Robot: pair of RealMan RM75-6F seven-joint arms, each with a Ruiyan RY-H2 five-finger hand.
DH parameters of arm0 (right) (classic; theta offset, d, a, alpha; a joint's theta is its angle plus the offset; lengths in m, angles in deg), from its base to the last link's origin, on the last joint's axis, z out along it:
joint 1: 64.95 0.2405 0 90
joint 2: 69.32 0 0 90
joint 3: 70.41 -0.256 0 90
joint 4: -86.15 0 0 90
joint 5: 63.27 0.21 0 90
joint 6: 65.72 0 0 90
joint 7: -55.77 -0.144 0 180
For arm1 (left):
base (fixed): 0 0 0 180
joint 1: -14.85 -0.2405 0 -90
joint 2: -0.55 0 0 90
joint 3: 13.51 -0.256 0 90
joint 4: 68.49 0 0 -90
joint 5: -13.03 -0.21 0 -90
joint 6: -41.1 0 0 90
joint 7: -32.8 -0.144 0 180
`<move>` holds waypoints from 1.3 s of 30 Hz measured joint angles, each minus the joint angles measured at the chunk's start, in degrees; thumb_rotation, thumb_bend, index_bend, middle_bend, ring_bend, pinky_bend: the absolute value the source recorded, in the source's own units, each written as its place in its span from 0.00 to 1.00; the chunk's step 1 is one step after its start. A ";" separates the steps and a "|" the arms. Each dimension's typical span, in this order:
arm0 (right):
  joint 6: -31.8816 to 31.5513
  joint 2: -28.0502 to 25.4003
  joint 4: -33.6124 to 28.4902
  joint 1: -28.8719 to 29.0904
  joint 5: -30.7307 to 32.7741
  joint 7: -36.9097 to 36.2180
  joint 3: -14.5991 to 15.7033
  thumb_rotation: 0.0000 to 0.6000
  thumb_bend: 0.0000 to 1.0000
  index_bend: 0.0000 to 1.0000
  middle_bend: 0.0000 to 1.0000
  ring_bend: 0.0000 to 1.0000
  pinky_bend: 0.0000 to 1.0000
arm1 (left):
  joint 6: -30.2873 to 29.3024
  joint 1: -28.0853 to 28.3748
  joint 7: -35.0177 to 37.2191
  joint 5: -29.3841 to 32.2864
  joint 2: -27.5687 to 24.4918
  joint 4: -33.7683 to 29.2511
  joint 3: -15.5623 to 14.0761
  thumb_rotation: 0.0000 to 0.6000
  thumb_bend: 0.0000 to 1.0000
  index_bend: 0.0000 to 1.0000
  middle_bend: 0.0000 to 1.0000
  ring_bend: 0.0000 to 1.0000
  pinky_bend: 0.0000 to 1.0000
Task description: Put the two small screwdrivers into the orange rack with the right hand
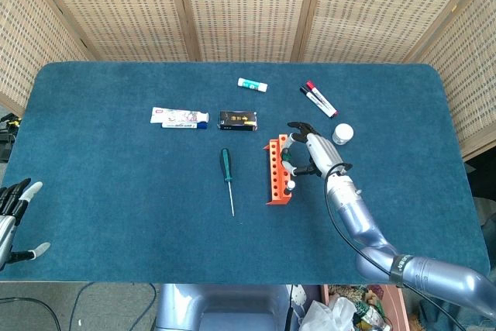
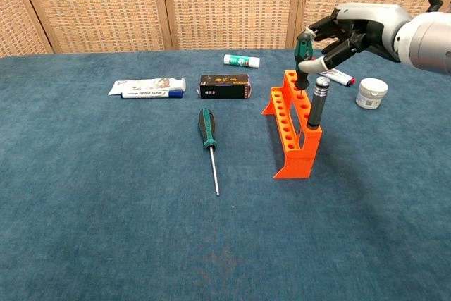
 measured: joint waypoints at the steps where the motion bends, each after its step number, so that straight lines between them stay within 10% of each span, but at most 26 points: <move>1: 0.00 0.07 0.06 0.03 0.16 0.22 0.05 1.00 0.40 0.64 0.11 0.00 0.10 | 0.00 0.00 -0.01 0.04 0.01 0.00 0.01 1.00 0.00 0.00 0.00 0.00 0.00; 18: 2.20 0.98 1.13 0.30 1.68 1.44 0.74 1.00 0.40 0.62 0.11 0.00 0.10 | 0.07 0.05 0.17 0.16 -0.05 0.05 0.03 1.00 0.00 0.00 0.00 0.00 0.00; 28: 3.05 0.38 0.90 -0.04 -0.06 0.76 0.82 1.00 0.38 0.26 0.11 0.00 0.10 | -0.03 0.00 0.10 0.05 -0.03 0.00 -0.05 1.00 0.00 0.00 0.00 0.00 0.00; 39: 2.25 -1.96 -2.12 -1.42 -2.08 -0.38 0.43 1.00 0.28 0.23 0.10 0.00 0.10 | -0.68 -0.27 0.84 -0.69 -0.35 -0.09 -0.24 1.00 0.00 0.00 0.00 0.00 0.00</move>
